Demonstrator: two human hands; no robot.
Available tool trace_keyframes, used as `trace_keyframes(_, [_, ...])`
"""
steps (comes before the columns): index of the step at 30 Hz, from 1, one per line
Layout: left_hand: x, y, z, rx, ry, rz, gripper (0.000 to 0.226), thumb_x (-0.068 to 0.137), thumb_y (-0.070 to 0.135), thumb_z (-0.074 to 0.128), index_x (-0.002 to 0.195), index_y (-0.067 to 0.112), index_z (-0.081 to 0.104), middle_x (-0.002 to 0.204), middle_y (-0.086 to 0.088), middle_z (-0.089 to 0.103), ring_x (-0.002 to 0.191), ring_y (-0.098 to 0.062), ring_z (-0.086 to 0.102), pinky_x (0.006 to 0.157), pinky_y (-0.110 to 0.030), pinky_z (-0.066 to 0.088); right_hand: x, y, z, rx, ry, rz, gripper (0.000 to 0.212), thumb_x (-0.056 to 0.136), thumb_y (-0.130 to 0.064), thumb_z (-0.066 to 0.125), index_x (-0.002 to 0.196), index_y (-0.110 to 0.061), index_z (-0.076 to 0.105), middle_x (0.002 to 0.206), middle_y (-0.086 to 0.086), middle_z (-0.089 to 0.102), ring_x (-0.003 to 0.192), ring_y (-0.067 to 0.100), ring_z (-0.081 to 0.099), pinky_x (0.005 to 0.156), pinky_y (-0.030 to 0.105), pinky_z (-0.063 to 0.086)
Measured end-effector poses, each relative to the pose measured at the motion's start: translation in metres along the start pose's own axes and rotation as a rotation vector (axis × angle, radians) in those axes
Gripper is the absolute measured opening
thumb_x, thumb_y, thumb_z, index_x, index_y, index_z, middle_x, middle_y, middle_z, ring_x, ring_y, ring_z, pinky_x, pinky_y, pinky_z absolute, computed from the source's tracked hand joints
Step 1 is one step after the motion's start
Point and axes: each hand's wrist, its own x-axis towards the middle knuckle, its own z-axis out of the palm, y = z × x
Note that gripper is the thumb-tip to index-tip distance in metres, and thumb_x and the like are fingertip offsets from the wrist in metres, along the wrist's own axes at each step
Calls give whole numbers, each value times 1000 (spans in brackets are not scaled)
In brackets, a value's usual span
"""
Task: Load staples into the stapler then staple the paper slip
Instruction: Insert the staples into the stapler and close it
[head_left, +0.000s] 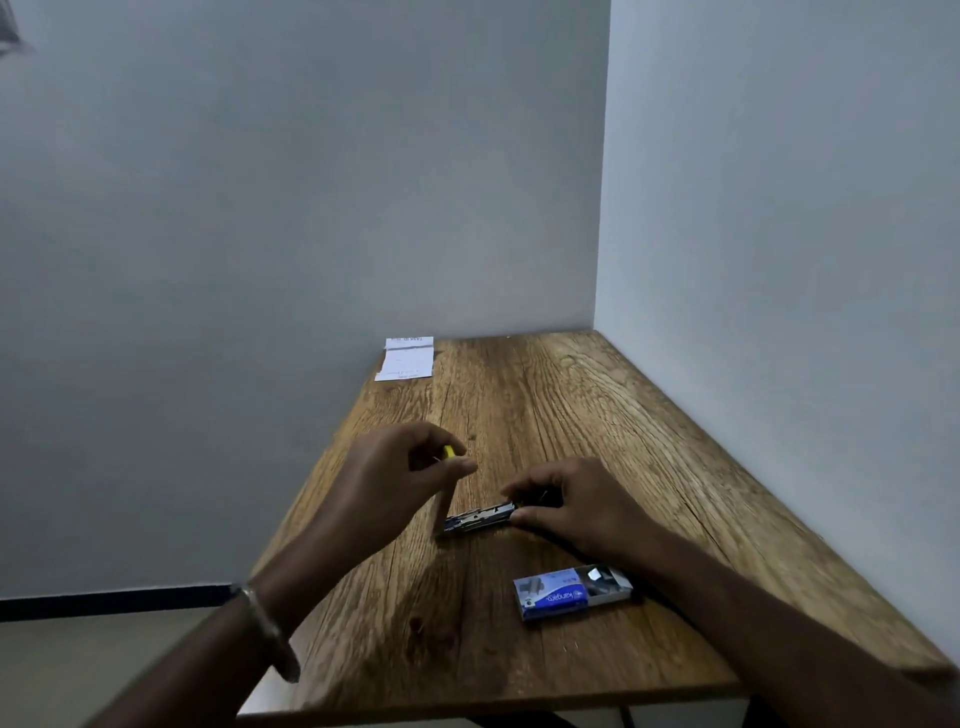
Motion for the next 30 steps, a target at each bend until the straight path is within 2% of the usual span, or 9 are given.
trace_keyframes(3, [6, 1, 19, 23, -12, 24, 29, 77, 32, 78, 104, 25, 75, 91, 13, 74, 82, 1, 69, 75, -22, 59, 0, -1, 0, 0, -10, 3, 29, 82, -16, 78, 110, -24, 74, 107, -10, 75, 97, -5, 67, 88, 15, 53])
trace_keyframes(7, [5, -4, 36, 66, -67, 63, 31, 79, 21, 78, 109, 26, 72, 95, 11, 73, 85, 1, 67, 78, -24, 59, 0, -1, 0, 2, 12, 8, 44, 81, -14, 79, 122, -26, 67, 107, -9, 75, 100, -3, 67, 91, 22, 54])
trace_keyframes(11, [3, -11, 37, 65, -85, 41, 20, 83, 27, 74, 102, 33, 73, 89, 18, 72, 85, 7, 65, 72, -16, 54, 0, 0, 1, 36, 20, 25, 52, 78, -17, 82, 122, -31, 58, 94, -11, 76, 90, -5, 69, 82, 19, 52])
trace_keyframes(14, [-3, -16, 35, 106, -133, 3, 17, 88, 33, 67, 104, 36, 71, 87, 27, 67, 89, 11, 60, 72, -13, 46, -1, -1, 0, 47, 19, 16, 52, 78, -16, 82, 120, -31, 56, 92, -11, 76, 89, -5, 69, 81, 18, 52])
trace_keyframes(18, [-13, -24, 31, 256, -193, 64, 34, 87, 34, 68, 121, 36, 65, 100, 19, 65, 89, 2, 57, 73, -18, 46, 0, -3, 0, 16, 8, -3, 46, 80, -19, 81, 114, -35, 53, 93, -8, 75, 85, -2, 69, 75, 15, 52])
trace_keyframes(21, [-14, -24, 30, 338, -205, 63, 30, 86, 36, 69, 115, 34, 63, 99, 16, 62, 88, -1, 54, 75, -23, 47, 0, -5, -2, 41, 16, -36, 42, 82, -17, 79, 106, -36, 50, 92, -7, 75, 84, -1, 70, 72, 14, 51])
trace_keyframes(24, [-14, -21, 31, 387, -219, 88, 18, 88, 36, 65, 105, 28, 63, 93, 14, 60, 81, -1, 52, 70, -22, 46, 0, -5, -4, 149, 34, -40, 39, 83, -10, 77, 101, -32, 51, 93, -2, 74, 85, 5, 73, 75, 19, 56])
trace_keyframes(27, [-13, -16, 32, 288, -189, 55, 15, 89, 32, 66, 102, 24, 64, 92, 10, 64, 80, -5, 57, 72, -32, 51, 1, -7, -6, 366, 97, 7, 34, 82, -6, 77, 104, -23, 57, 95, 6, 75, 85, 17, 75, 75, 30, 61])
trace_keyframes(30, [-8, -6, 34, 168, -73, -13, 17, 87, 28, 69, 102, 22, 66, 91, 7, 67, 81, -10, 61, 73, -36, 53, 6, -13, -8, 586, 170, 100, 42, 82, -27, 78, 118, -20, 57, 108, 8, 74, 92, 17, 75, 74, 28, 60])
